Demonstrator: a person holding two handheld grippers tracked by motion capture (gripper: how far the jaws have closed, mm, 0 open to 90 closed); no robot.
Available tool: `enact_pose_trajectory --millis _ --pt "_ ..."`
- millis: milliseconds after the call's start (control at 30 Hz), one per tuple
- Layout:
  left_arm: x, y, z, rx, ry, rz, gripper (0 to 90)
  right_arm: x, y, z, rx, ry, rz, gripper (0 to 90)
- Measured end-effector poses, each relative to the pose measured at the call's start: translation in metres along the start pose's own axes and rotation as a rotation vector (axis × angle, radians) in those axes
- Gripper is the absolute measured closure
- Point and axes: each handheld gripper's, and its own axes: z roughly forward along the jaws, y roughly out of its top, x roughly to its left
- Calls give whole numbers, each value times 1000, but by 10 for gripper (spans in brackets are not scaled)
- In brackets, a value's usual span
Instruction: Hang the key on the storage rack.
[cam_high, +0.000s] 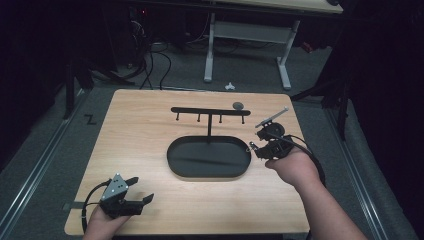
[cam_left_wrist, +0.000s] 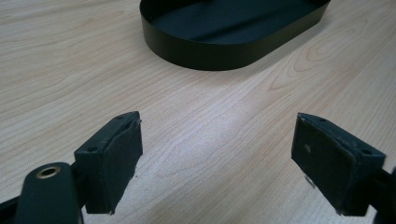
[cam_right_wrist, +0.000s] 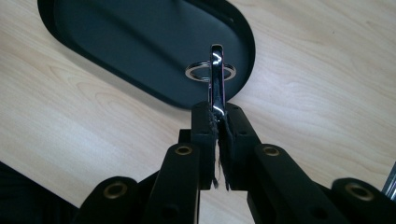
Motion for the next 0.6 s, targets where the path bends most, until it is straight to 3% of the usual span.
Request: enact_pose_trajectory --millis 600 --pt "1 -1 -1 5 -2 -2 169 -6 28 -3 -25 -7 3 848"
